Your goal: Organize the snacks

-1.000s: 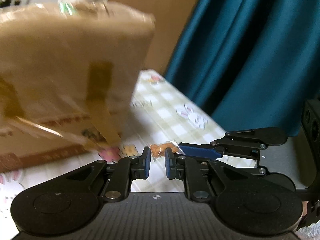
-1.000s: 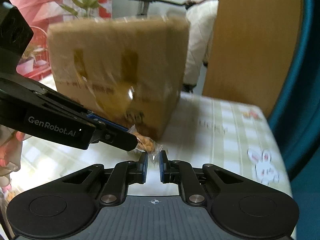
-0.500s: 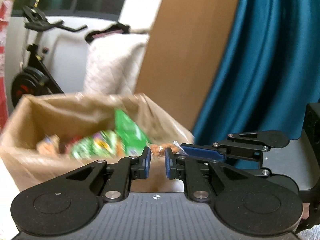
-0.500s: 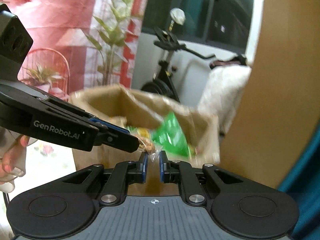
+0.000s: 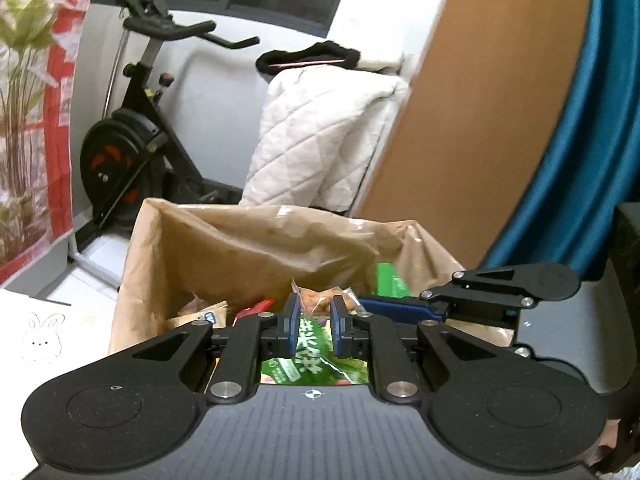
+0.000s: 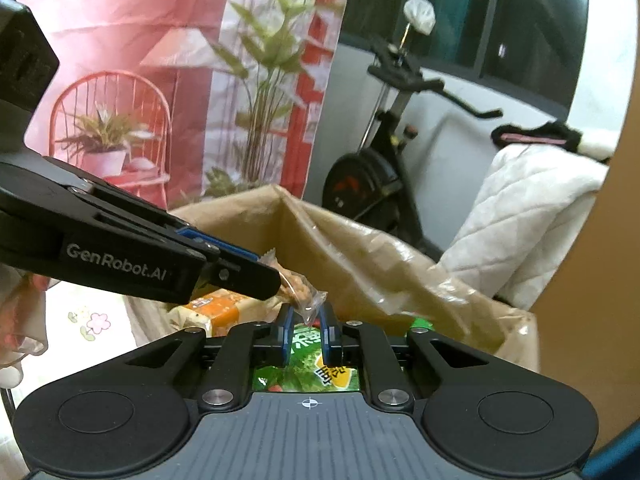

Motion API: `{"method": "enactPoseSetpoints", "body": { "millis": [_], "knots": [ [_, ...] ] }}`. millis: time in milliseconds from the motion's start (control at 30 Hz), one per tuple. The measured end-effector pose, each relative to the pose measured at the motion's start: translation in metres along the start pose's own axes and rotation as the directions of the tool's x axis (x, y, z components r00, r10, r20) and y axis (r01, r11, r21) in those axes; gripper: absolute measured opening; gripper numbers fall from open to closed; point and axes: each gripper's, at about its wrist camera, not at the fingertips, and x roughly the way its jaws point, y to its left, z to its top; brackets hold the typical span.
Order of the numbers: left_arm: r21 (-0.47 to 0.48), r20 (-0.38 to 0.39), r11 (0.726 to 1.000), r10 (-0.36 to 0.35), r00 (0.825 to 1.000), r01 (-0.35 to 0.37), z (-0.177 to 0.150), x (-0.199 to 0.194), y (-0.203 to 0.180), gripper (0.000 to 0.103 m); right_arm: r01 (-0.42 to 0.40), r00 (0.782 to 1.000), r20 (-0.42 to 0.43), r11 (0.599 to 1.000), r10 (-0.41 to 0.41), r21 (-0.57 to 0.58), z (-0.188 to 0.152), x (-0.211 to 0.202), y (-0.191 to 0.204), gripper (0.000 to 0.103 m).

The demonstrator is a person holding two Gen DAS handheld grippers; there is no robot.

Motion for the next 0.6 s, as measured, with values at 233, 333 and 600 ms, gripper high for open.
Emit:
{"method": "enactPoseSetpoints", "body": {
  "millis": [233,333,600],
  "knots": [
    [0.012,-0.001,0.997,0.070,0.998,-0.070,0.000,0.004,0.004,0.042,0.014,0.999,-0.040,0.997,-0.011,0.073,-0.009,0.015,-0.002,0.038],
    [0.009,0.028,0.996,0.091,0.995,-0.091,0.002,-0.005,0.004,0.059,0.028,0.999,-0.038,0.992,-0.024,0.126,-0.015,0.007,-0.013,0.054],
    [0.051,0.089,0.988,0.143,0.986,-0.148,0.006,-0.043,-0.012,0.084,0.092,0.995,0.020,0.966,-0.100,0.242,-0.019,-0.037,-0.027,0.095]
  ]
}}
